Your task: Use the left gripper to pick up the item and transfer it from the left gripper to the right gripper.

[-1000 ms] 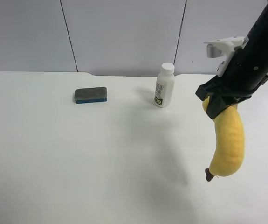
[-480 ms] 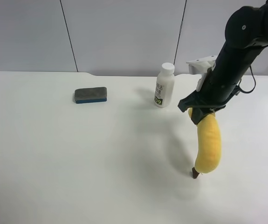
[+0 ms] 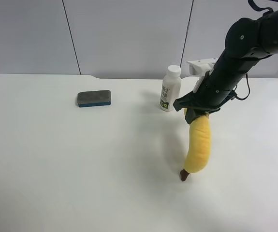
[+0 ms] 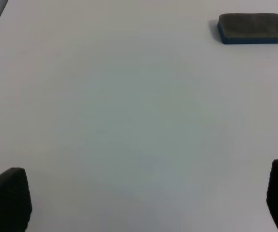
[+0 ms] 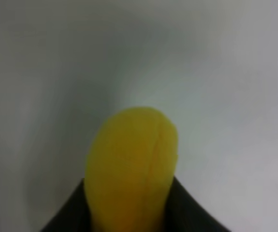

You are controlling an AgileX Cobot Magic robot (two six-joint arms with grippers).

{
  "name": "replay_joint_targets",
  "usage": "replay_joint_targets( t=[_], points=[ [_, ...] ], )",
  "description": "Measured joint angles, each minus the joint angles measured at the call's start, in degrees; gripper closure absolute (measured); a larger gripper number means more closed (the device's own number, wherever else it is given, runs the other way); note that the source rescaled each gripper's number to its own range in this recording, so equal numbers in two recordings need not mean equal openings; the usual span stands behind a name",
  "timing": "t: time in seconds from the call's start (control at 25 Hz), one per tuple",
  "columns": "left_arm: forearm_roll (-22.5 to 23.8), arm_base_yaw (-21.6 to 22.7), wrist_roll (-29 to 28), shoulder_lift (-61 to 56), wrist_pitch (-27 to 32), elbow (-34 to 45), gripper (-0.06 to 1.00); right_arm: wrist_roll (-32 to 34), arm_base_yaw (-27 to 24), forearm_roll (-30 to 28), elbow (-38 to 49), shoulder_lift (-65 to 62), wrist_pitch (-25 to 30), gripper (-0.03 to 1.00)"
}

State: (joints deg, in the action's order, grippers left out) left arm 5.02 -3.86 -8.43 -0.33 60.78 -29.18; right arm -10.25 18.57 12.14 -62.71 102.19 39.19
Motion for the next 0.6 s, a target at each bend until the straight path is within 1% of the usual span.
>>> replay_joint_targets(
  t=[0.04,0.08,0.2,0.24,0.32,0.36,0.6],
  points=[
    [0.0,0.0,0.0,0.0,0.0,0.0,-0.05,0.0,0.0,0.7,0.0,0.35,0.0,0.72],
    [0.0,0.0,0.0,0.0,0.0,0.0,-0.05,0.0,0.0,1.23,0.0,0.64,0.0,0.61],
    [0.0,0.0,0.0,0.0,0.0,0.0,-0.05,0.0,0.0,1.98,0.0,1.19,0.05,0.21],
    [0.0,0.0,0.0,0.0,0.0,0.0,-0.05,-0.04,0.0,1.98,0.0,1.26,0.17,0.11],
    [0.0,0.0,0.0,0.0,0.0,0.0,-0.05,-0.04,0.0,1.81,0.0,1.25,0.21,0.02],
    [0.0,0.0,0.0,0.0,0.0,0.0,-0.05,-0.04,0.0,1.78,0.0,1.25,0.21,0.0],
    [0.0,0.0,0.0,0.0,0.0,0.0,-0.05,-0.04,0.0,0.25,0.0,-0.8,1.91,-0.03]
  ],
)
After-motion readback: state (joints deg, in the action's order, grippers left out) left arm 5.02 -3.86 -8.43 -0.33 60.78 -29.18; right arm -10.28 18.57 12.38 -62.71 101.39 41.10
